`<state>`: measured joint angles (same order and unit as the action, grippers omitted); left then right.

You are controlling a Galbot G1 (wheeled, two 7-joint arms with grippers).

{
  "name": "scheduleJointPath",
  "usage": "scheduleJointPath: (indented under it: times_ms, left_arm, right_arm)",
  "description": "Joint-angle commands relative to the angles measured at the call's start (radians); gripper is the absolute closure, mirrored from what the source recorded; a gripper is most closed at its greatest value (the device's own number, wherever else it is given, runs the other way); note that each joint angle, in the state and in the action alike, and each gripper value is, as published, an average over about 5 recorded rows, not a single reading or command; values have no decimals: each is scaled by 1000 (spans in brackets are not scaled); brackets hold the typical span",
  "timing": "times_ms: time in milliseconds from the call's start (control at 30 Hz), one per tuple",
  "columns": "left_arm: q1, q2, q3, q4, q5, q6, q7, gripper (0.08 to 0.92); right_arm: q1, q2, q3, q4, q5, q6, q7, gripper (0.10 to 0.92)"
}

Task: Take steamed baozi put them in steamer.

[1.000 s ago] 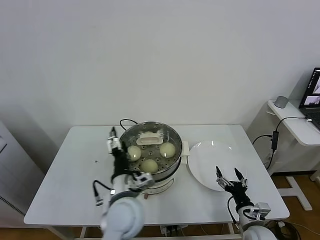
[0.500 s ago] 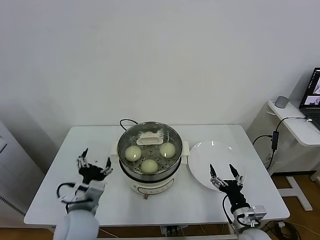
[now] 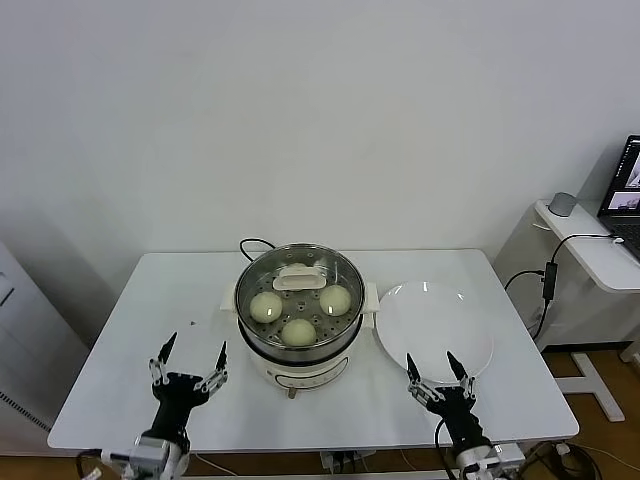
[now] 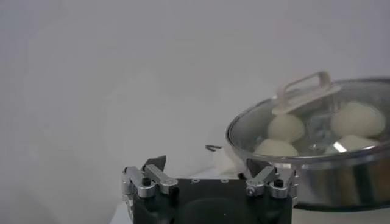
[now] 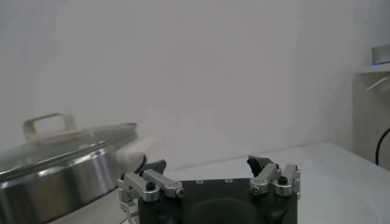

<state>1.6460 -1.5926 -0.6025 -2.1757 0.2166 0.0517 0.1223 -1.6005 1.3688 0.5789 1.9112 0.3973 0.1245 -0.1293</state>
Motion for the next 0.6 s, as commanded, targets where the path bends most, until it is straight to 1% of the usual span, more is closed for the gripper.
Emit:
scheduleJointPath:
  times_ms: [33,233,400,600]
  left_arm:
    - [111,-13,-14,27,-71,-117,-61,177]
    - [126,6,-8,8,-78,-64,-51,177]
    - [147,12,-2,-41,-99,-14,-14,177]
    - [157,22,-8,-77,-102,15,10,177]
  right_arm:
    - [-73,5,-18,18,-16,7,-5,203]
    - [-77,-7,-38,18,-30,5,-4,203]
    - [-86,-26,-35,44,-45,-5,-3,203]
    - [-88,-49,-30,87,-42,-47,10,203]
